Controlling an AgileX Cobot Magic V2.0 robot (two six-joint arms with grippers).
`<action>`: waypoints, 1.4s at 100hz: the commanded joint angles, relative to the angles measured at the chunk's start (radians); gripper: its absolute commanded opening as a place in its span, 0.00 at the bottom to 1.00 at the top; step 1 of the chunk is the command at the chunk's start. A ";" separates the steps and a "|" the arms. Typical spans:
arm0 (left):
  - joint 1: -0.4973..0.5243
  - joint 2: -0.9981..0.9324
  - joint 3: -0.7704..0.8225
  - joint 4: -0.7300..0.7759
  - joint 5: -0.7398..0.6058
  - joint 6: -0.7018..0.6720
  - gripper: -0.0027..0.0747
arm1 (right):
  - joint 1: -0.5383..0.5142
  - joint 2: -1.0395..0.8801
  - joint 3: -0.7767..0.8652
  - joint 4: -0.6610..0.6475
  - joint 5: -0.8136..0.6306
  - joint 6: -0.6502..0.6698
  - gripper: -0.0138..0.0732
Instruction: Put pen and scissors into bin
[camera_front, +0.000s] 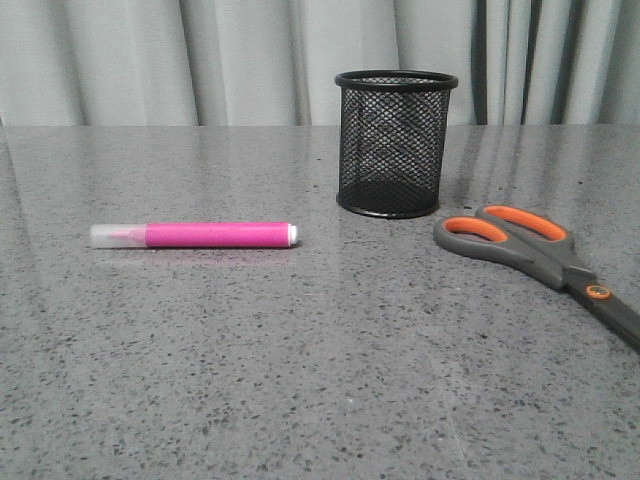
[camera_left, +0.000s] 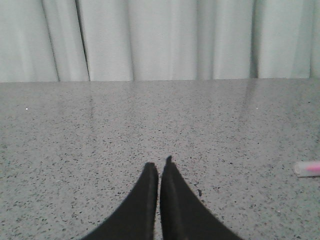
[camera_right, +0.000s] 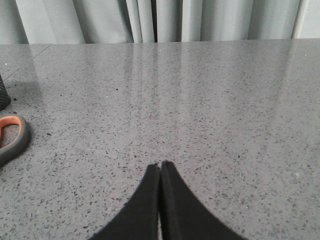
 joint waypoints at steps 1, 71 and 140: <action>0.003 -0.032 0.046 0.006 -0.072 -0.007 0.01 | -0.006 -0.019 0.014 -0.009 -0.081 -0.002 0.07; 0.003 -0.032 0.046 -0.170 -0.104 -0.007 0.01 | -0.006 -0.019 0.014 0.044 -0.152 -0.002 0.07; 0.003 -0.032 0.011 -0.752 -0.111 -0.007 0.01 | -0.006 -0.016 -0.029 0.460 -0.218 -0.002 0.07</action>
